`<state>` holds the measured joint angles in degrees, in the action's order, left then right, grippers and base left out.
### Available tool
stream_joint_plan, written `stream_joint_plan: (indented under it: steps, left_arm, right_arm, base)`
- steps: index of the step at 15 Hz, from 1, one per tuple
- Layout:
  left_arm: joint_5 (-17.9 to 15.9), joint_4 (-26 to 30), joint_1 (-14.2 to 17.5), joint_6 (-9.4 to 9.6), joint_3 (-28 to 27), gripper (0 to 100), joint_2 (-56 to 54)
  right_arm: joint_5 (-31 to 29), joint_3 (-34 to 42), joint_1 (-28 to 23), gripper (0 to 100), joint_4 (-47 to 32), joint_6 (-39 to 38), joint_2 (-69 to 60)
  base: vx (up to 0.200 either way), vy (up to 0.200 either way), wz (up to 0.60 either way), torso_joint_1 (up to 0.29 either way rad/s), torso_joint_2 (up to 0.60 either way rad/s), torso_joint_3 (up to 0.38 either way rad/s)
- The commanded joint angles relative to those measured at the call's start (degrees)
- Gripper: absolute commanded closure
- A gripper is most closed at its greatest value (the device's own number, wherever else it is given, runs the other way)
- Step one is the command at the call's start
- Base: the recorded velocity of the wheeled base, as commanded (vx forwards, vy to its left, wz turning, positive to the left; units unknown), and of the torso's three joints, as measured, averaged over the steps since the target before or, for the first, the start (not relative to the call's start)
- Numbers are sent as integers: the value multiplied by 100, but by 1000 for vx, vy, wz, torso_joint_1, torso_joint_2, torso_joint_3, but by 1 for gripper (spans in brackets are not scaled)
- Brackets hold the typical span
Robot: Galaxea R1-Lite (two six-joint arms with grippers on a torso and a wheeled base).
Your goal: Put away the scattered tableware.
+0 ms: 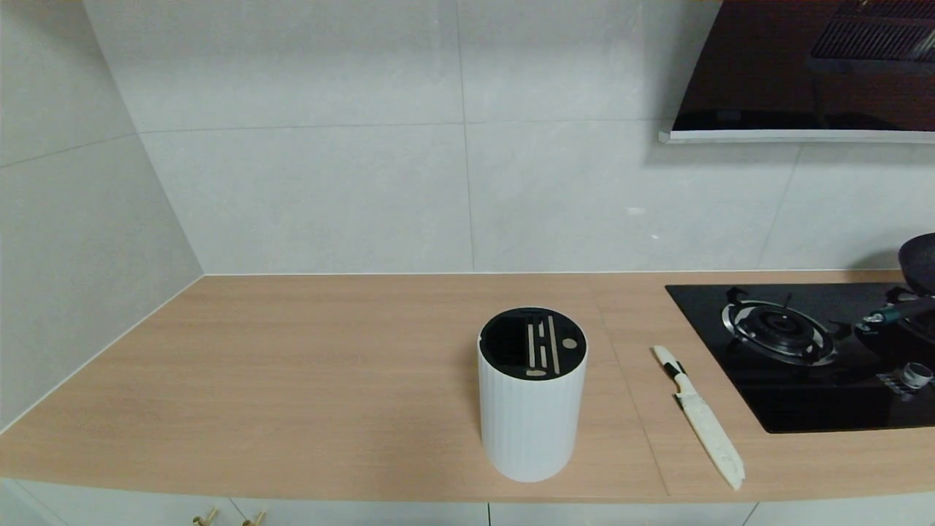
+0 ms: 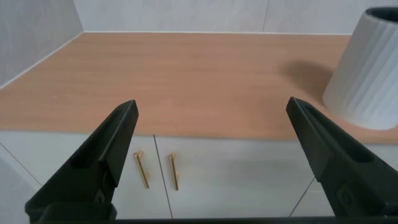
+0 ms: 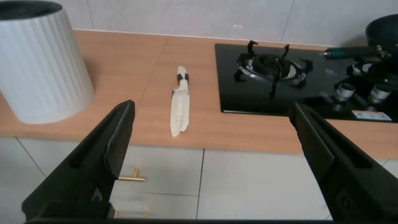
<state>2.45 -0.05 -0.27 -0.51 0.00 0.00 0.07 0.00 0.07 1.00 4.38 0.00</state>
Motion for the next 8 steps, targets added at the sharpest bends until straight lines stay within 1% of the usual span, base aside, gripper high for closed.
stream_joint_plan:
  steps: [1,3,8]
  left_arm:
    - [1,-4,0,-2,0,0,0]
    - [1,-4,0,-2,0,0,0]
    - [1,-4,0,-2,0,0,0]
  right_arm:
    - [1,0,1,0,6,2,9]
    - [1,0,1,0,6,2,9]
    - [1,0,1,0,6,2,9]
  base:
    - [0,0,0,183,-383,-193]
    - [0,0,0,159,-337,-161]
    - [0,0,0,7,-13,-7]
